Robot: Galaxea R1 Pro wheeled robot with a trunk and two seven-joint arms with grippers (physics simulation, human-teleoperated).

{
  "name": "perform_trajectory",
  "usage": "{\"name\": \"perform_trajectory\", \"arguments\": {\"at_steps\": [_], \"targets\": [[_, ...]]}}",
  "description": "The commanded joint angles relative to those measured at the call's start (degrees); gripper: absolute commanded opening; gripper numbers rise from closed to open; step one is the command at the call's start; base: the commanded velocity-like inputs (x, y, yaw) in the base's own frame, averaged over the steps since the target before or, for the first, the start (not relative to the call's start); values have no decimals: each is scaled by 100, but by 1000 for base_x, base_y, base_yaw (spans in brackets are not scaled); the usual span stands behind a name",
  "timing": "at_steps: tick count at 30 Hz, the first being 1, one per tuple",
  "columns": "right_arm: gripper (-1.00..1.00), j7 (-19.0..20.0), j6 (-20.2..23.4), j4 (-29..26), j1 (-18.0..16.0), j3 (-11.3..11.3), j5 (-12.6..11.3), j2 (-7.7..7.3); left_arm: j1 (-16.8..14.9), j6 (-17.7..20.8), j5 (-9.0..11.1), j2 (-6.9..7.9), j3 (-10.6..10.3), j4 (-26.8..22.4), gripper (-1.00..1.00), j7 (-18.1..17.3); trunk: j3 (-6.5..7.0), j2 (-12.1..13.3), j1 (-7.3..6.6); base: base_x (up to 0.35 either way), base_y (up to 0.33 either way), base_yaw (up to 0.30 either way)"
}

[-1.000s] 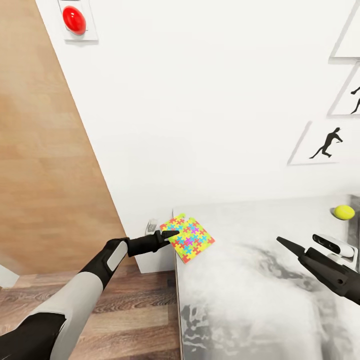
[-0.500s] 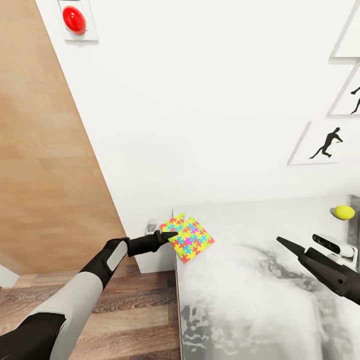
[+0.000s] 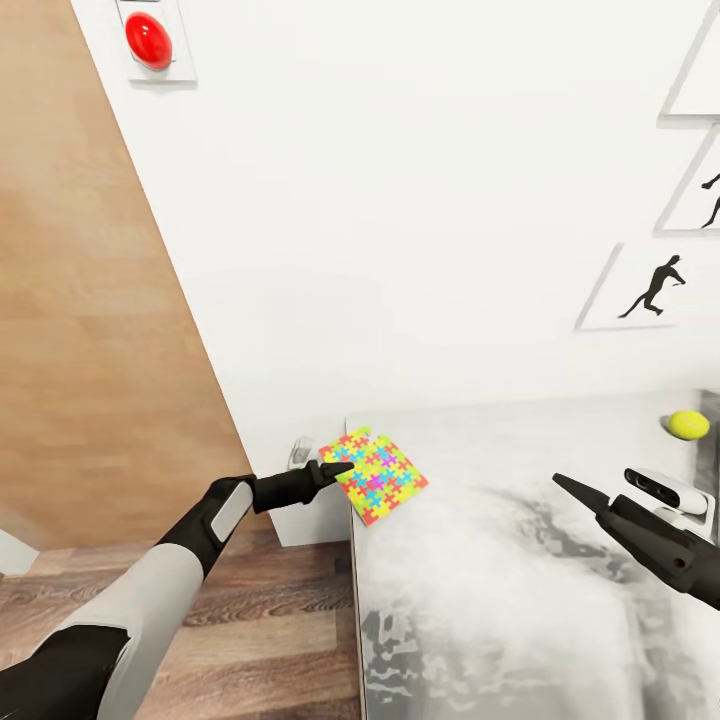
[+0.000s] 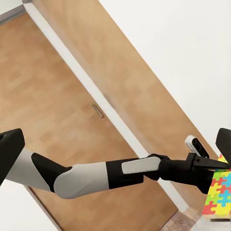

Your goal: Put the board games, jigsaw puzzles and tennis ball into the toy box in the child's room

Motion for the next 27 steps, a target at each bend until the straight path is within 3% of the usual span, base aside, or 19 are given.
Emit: {"name": "perform_trajectory", "arguments": {"at_steps": [1, 14, 27], "targets": [[100, 14, 60, -1, -3, 3, -7, 1, -3, 11, 1, 4, -21, 2, -100, 2, 13, 38, -22, 0, 0, 0], [100, 6, 1, 8, -3, 35, 1, 15, -3, 15, 1, 3, -21, 2, -100, 2, 247, 559, -308, 0, 0, 0], [100, 4, 17, 11, -3, 25, 61, 148, -3, 15, 1, 3, -19, 2, -100, 2, 480, 1080, -593, 0, 0, 0]]}}
